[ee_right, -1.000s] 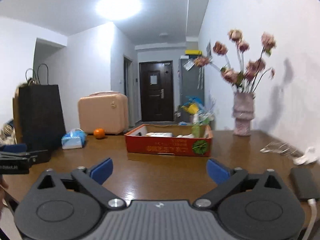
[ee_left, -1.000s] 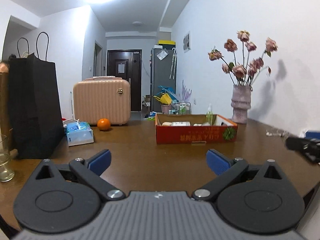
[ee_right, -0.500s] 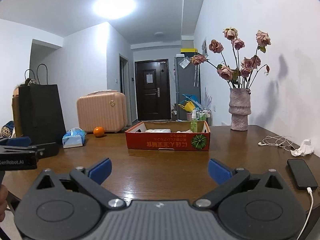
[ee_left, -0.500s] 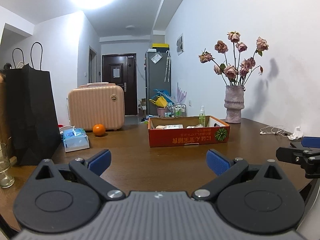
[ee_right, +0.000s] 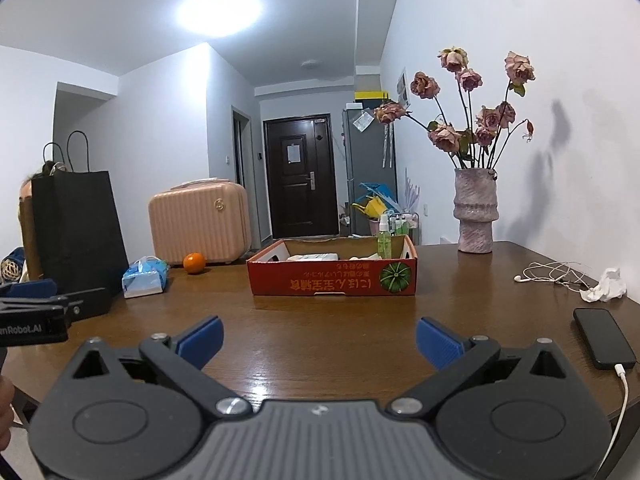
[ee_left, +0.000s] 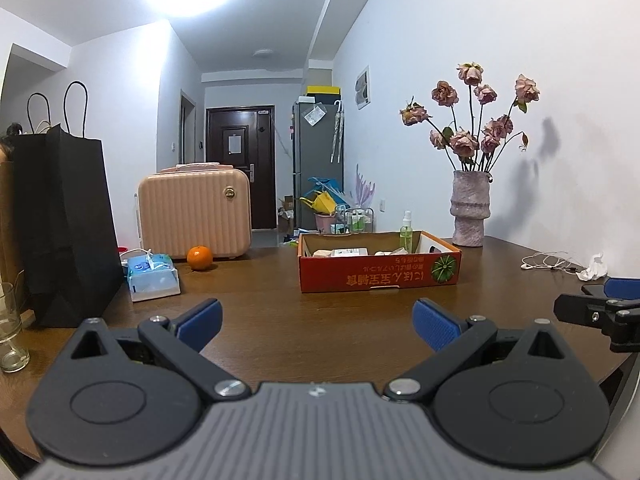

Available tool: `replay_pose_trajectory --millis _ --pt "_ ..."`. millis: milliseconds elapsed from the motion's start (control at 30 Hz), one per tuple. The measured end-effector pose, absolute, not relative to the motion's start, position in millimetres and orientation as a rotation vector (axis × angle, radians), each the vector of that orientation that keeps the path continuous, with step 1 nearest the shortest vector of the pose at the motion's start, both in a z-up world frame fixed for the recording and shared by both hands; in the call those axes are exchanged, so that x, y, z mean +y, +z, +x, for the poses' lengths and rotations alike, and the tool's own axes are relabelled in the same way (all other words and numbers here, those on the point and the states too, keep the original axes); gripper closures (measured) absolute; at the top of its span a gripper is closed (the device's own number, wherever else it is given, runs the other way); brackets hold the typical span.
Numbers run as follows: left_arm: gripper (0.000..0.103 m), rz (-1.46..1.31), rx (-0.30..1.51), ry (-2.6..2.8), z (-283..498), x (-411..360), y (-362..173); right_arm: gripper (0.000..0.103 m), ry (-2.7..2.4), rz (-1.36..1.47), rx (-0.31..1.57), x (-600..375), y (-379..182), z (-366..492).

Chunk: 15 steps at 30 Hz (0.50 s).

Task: Organize rigid objects

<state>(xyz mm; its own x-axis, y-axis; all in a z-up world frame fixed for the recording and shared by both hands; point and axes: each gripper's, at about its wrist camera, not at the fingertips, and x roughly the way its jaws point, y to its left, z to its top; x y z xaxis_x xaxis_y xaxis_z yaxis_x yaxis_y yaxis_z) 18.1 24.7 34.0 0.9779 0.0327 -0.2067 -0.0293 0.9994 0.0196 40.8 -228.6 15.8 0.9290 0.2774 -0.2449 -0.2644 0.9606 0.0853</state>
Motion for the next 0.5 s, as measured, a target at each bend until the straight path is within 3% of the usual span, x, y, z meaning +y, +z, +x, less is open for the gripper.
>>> replay_pose_trajectory --millis 500 --pt "0.000 0.027 0.220 0.022 19.3 24.5 30.3 0.000 0.278 0.052 0.260 -226.8 15.2 40.2"
